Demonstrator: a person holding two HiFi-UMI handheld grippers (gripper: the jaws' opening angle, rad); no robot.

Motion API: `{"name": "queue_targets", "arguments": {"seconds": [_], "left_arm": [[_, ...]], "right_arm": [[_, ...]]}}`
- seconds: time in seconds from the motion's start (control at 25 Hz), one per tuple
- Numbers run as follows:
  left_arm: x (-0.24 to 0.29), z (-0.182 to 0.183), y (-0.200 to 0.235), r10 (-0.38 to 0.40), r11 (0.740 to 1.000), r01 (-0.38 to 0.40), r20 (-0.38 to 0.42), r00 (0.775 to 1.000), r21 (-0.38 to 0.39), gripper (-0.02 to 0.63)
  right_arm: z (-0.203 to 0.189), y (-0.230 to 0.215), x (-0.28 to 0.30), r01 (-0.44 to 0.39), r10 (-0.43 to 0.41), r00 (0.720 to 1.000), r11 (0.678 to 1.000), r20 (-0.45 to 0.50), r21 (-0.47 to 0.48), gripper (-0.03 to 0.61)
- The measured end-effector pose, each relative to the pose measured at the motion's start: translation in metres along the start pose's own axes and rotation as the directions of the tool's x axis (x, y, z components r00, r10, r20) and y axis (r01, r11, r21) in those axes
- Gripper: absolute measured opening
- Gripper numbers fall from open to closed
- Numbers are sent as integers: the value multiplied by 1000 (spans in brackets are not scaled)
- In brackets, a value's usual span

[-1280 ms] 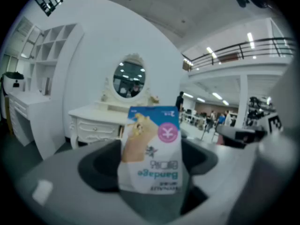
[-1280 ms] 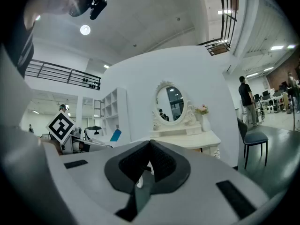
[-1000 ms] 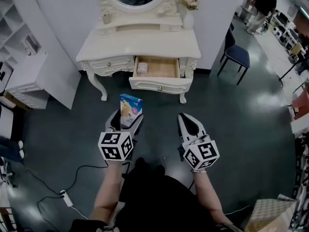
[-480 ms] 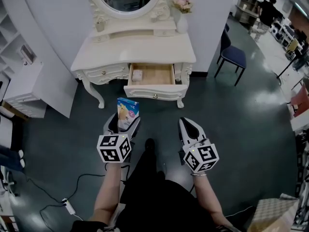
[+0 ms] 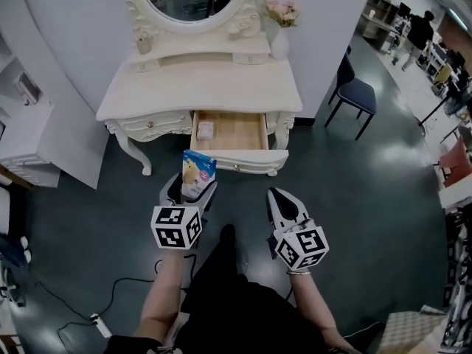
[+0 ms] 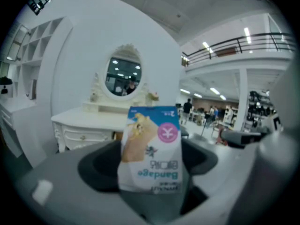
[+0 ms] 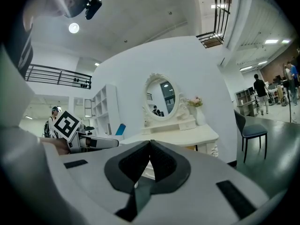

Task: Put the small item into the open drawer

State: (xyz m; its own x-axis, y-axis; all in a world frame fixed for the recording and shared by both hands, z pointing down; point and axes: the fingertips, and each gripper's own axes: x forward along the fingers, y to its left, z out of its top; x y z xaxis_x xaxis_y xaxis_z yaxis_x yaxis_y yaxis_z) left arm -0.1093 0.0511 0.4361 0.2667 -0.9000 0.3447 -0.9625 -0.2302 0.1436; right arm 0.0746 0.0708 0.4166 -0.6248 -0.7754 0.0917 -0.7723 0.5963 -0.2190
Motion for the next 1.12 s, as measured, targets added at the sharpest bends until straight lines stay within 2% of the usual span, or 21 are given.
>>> {"name": "queue_targets", "arguments": {"seconds": [0.24, 0.56, 0.84, 1.12], "left_arm": [[56, 23, 29, -34, 999, 34, -7, 999, -10, 403], [119, 53, 62, -78, 997, 78, -18, 997, 3, 403], [158, 60, 78, -118, 993, 119, -41, 992, 27, 405], [193, 56, 75, -164, 983, 170, -93, 982, 65, 403]], "right_arm": [[10, -20, 61, 12, -11, 1000, 1000, -12, 11, 5], [29, -50, 123, 85, -85, 996, 996, -6, 11, 5], [32, -70, 152, 135, -135, 991, 990, -1, 26, 5], [31, -87, 168, 168, -168, 986, 985, -19, 37, 5]]}}
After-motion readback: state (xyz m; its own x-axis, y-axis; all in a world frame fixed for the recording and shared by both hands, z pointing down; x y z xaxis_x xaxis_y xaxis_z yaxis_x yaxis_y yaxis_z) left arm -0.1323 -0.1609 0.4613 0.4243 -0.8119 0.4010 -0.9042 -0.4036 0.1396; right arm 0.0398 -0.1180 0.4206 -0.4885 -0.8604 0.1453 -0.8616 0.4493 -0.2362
